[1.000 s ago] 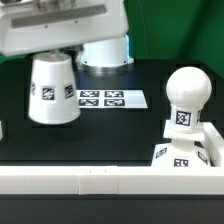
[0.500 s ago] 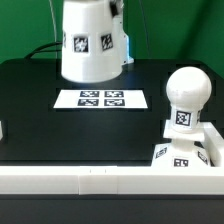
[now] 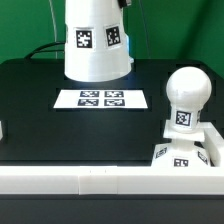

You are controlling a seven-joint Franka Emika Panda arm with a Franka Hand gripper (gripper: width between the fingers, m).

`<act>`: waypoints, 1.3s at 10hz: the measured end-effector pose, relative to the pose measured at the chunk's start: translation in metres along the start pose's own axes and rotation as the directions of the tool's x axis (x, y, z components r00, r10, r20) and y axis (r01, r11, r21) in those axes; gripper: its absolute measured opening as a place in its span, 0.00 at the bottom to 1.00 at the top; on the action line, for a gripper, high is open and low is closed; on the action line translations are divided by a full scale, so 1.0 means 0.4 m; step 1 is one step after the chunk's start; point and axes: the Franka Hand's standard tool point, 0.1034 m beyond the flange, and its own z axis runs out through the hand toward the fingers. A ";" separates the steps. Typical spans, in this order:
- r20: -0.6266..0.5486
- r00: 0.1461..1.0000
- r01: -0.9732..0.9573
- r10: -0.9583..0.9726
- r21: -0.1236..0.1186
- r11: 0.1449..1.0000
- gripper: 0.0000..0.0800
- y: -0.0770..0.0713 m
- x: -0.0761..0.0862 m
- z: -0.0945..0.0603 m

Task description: Assemble lamp

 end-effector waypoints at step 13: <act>0.007 0.988 -0.156 0.156 -0.006 0.988 0.06 -0.268 -0.004 0.170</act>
Offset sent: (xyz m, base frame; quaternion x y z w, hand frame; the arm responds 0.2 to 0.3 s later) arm 0.0311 0.0623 0.0279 -0.0050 -0.0197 0.0795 0.9966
